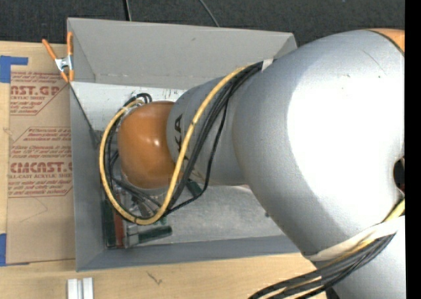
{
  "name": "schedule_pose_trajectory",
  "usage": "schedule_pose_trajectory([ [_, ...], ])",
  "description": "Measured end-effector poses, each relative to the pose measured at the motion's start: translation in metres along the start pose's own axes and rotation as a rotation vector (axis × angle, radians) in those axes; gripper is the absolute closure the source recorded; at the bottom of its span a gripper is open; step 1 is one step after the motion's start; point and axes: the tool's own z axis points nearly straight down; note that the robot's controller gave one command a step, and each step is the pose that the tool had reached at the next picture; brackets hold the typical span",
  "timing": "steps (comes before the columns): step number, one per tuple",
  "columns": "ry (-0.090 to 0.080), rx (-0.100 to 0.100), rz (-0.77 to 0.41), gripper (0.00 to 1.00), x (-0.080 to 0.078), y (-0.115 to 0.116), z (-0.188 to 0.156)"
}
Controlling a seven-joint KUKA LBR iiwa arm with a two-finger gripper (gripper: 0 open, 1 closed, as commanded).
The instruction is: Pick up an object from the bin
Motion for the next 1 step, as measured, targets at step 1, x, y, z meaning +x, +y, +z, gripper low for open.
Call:
schedule_pose_trajectory([
  [1,0.0,0.0,0.0,0.0,0.0,0.0,0.0],
])
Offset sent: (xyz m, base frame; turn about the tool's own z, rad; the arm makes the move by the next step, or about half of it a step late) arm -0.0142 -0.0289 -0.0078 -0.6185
